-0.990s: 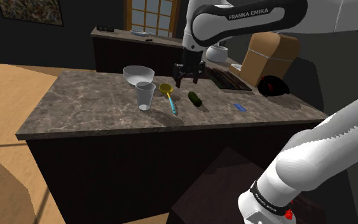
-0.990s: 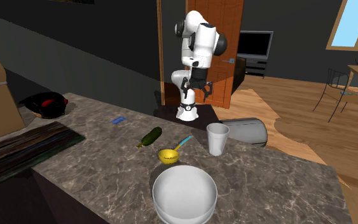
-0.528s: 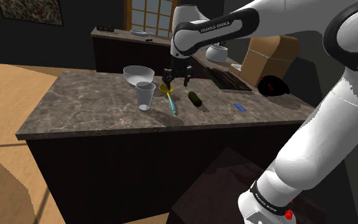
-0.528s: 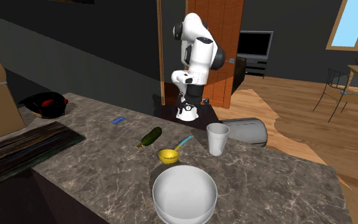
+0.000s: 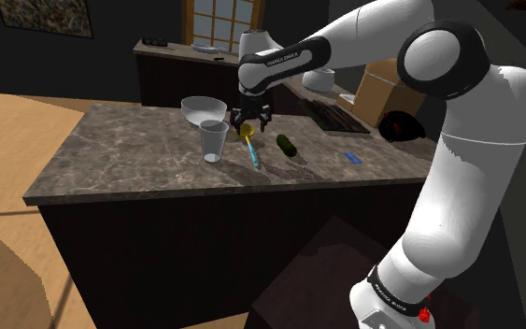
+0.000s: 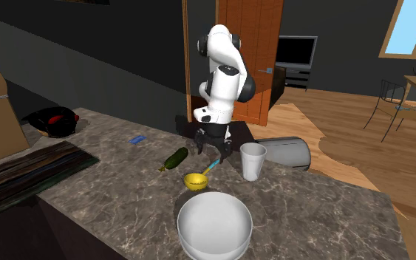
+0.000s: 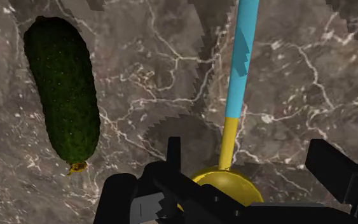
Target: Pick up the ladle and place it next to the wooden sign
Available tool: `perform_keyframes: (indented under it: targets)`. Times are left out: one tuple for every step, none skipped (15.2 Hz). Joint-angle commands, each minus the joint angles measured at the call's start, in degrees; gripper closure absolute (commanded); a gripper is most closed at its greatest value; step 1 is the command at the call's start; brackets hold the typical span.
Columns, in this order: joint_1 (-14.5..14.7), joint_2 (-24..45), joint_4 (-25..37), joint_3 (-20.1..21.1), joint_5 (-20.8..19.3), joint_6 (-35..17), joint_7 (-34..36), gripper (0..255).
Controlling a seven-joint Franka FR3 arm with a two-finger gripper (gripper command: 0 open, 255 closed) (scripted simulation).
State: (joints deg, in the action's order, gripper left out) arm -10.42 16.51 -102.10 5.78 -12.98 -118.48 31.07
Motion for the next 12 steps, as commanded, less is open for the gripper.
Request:
perform_keyframes:
  targets:
    - [0.06, 4.49, 4.2, -0.64, -0.55, 0.09, 1.63, 0]
    - [0.02, 6.71, 6.48, -1.02, -0.71, 0.3, 2.21, 0]
    - [0.03, 6.83, 6.6, -1.05, -0.71, 0.31, 2.24, 0]
    - [-0.02, 7.12, 6.26, -1.12, -0.79, -0.32, 2.29, 0]
    - [-0.07, 7.41, 5.9, -1.18, -0.88, -0.97, 2.35, 0]
    - [-0.13, 7.73, 5.61, -1.24, -0.96, -1.59, 2.4, 0]
    - [-0.18, 8.05, 5.3, -1.3, -1.05, -2.21, 2.46, 0]
    - [-0.23, 8.37, 5.01, -1.36, -1.14, -2.84, 2.52, 0]
    - [-0.28, 8.71, 4.74, -1.42, -1.23, -3.45, 2.58, 0]
    - [-0.36, 9.26, 4.33, -1.52, -1.38, -4.42, 2.68, 0]
    - [-0.36, 9.25, 4.32, -1.52, -1.38, -4.42, 2.67, 0]
    - [-0.36, 9.26, 4.33, -1.52, -1.38, -4.42, 2.68, 0]
